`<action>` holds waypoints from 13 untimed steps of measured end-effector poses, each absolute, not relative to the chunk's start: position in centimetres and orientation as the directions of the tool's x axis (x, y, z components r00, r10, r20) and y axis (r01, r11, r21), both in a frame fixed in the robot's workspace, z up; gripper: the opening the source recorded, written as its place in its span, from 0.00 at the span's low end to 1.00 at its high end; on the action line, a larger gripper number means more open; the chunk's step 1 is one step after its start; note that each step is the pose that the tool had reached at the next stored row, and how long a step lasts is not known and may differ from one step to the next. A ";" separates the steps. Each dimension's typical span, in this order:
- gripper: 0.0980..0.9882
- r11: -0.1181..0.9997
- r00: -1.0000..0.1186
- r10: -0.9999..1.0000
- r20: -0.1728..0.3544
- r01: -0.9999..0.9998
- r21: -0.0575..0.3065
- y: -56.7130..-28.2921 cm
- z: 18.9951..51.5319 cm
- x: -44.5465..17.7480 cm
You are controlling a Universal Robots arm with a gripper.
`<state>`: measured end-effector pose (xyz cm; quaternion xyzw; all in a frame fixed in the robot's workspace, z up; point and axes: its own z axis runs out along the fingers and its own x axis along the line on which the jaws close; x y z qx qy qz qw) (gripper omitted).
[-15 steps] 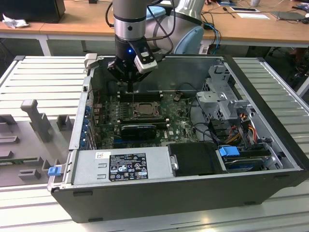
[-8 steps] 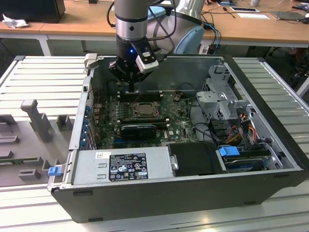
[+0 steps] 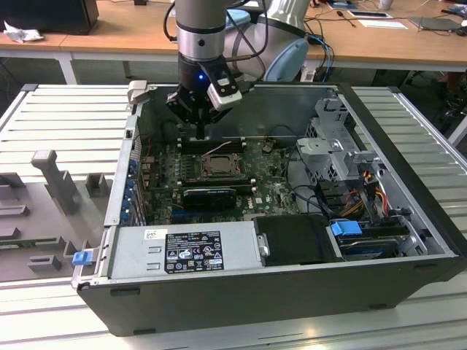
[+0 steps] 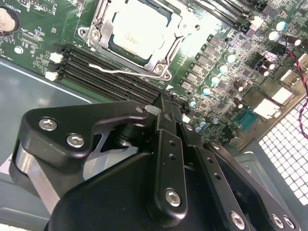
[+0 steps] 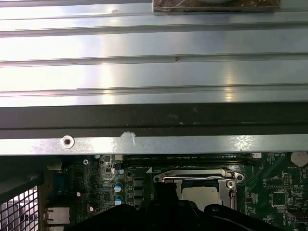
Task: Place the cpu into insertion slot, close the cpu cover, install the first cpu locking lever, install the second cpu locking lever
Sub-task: 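Install the first cpu locking lever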
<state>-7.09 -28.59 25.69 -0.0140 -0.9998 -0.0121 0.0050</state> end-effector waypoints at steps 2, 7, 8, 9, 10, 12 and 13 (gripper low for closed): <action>0.01 0.999 -1.000 0.028 0.010 0.028 0.024 -28.6 25.7 -7.0; 0.01 0.999 -1.000 0.028 0.010 0.028 0.024 -28.6 25.7 -6.6; 0.01 0.999 -1.000 0.028 0.010 0.028 0.024 -28.6 25.7 -6.5; 0.01 0.999 -1.000 0.028 0.010 0.028 0.024 -28.6 25.7 -6.4; 0.01 0.999 -1.000 0.028 0.010 0.028 0.024 -28.6 25.7 -6.3; 0.01 0.999 -1.000 0.028 0.010 0.028 0.024 -28.6 25.6 -6.0; 0.01 0.999 -1.000 0.028 0.011 0.028 0.030 -28.6 25.5 -5.8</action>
